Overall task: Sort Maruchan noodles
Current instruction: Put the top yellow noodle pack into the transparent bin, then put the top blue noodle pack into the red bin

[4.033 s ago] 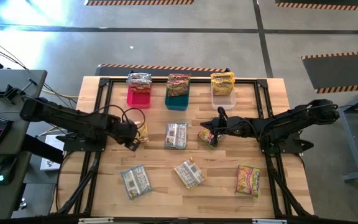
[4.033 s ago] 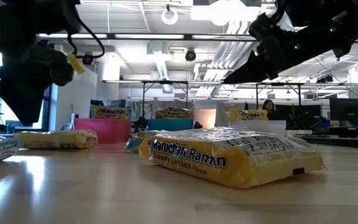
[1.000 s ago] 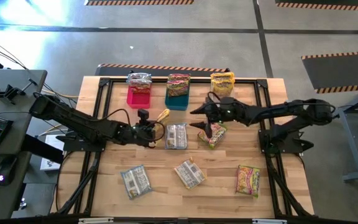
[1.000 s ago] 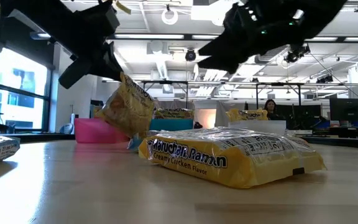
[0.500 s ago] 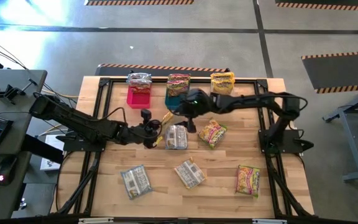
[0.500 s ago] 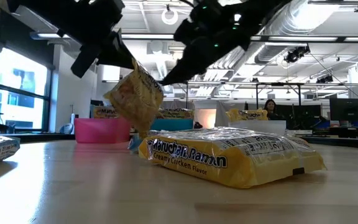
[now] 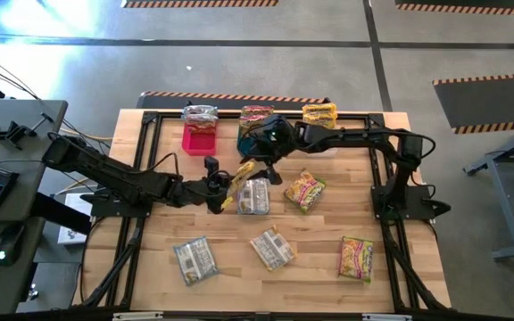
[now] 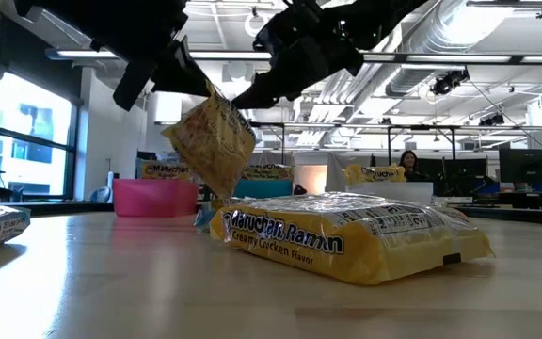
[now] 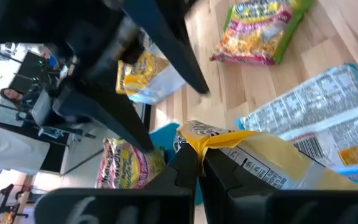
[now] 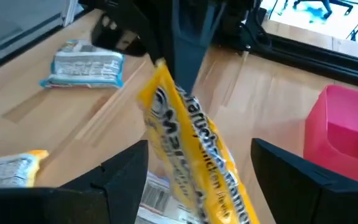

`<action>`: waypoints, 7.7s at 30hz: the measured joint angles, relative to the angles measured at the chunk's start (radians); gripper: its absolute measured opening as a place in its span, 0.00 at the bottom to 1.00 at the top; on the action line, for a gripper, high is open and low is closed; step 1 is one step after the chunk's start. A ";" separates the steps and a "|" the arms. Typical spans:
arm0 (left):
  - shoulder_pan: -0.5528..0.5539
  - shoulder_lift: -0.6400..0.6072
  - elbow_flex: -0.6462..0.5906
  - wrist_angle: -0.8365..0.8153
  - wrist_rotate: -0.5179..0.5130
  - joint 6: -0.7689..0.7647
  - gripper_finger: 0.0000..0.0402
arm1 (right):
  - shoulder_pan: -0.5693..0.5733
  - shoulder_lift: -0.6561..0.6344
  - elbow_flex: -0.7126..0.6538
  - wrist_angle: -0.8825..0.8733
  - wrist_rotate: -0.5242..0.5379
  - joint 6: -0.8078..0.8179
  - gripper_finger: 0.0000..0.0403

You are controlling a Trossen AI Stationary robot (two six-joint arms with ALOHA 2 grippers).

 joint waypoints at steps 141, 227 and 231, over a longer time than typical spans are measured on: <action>0.395 -0.108 -0.472 0.821 0.569 -0.660 0.00 | -0.509 -0.176 0.016 -0.821 0.685 -0.199 0.56; 0.301 0.176 -0.050 0.378 0.681 -0.979 0.00 | 0.125 -0.498 -0.914 0.723 0.474 0.317 0.61; 0.312 0.116 -0.050 0.389 0.685 -0.960 0.00 | 0.124 -0.435 -0.914 0.821 0.473 0.319 0.61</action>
